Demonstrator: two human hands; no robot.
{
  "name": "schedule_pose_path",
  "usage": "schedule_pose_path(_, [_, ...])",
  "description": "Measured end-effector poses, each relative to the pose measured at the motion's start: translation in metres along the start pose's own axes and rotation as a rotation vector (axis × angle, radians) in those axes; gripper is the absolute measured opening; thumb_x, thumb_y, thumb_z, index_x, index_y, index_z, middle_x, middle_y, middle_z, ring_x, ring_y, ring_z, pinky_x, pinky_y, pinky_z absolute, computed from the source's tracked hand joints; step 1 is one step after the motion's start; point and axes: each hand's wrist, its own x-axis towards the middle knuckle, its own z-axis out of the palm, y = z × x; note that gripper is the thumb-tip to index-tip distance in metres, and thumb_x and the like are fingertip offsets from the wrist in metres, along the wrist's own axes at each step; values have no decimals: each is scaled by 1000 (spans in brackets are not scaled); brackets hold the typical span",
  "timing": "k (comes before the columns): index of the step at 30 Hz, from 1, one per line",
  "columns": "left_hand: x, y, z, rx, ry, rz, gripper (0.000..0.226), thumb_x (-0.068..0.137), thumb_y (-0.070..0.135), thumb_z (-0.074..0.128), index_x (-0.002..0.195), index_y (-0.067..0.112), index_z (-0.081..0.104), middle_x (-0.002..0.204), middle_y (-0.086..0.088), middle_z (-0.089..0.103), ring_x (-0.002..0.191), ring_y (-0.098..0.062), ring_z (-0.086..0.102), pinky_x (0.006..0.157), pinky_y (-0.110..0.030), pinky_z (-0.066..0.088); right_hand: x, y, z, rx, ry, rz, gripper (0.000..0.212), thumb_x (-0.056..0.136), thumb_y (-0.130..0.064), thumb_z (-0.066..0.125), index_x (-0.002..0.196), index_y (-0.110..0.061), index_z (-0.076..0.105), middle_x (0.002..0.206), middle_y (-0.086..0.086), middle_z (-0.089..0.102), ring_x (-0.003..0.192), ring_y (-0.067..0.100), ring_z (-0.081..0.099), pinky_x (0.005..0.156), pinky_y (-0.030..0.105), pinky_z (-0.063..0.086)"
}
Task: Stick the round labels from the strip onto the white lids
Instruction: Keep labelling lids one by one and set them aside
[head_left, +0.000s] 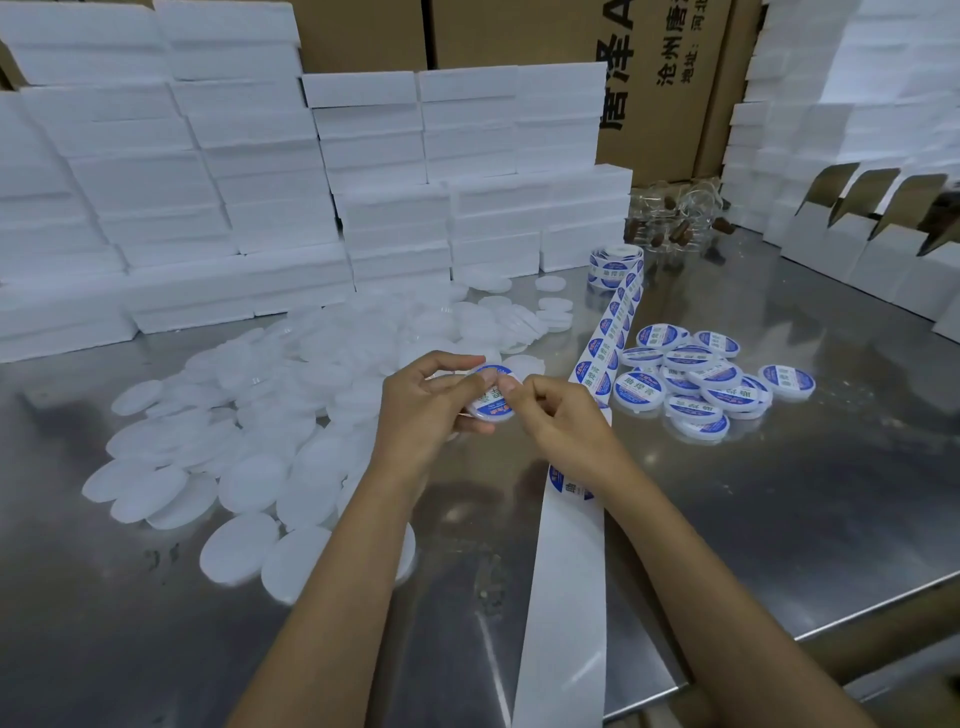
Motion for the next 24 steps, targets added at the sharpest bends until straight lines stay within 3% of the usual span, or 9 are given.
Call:
schedule_pose_path(2, [1,-1,0,-4,8,9,22,98,34,66,104,16,77,95,-6,79,82,-25,77,60,-30,61,2,2,-2,8,-4,36,55,99,-43,56,71,3,43,63,7,35,53,10,30,49,20,26])
schedule_pose_path(5, [1,-1,1,-70,-19,-51,26,99,34,63,121,22,70,105,-5,78,85,-25,77,58,-32,60,9,6,-10,54,196,150,48,99,-45,54,72,-6,48,63,4,37,49,9,31,50,22,29])
schedule_pose_path(9, [0,1,0,-104,-33,-107,29,102,31,59,130,22,62,110,-5,76,90,-25,77,64,-38,63,18,14,-34,474,496,409,39,101,-44,53,74,-15,53,56,-3,42,41,8,32,40,22,29])
schedule_pose_path(12, [1,0,-1,-108,-14,-106,27,103,28,57,128,20,62,108,-6,77,89,-26,77,67,-39,64,19,24,-55,740,613,560,34,104,-37,49,81,-13,56,57,-4,42,40,6,32,37,19,29])
schedule_pose_path(16, [3,-1,-2,-109,-10,-100,23,103,24,56,124,19,65,107,-5,77,86,-27,77,61,-35,62,17,31,-74,1073,616,612,34,106,-34,44,82,-12,53,60,-3,36,40,7,28,36,18,25])
schedule_pose_path(24, [5,-2,-2,-103,26,-95,18,103,16,54,114,18,68,102,-7,77,84,-28,76,57,-33,60,16,30,-72,1002,501,600,36,104,-36,47,106,-5,65,59,-2,42,44,7,30,36,18,27])
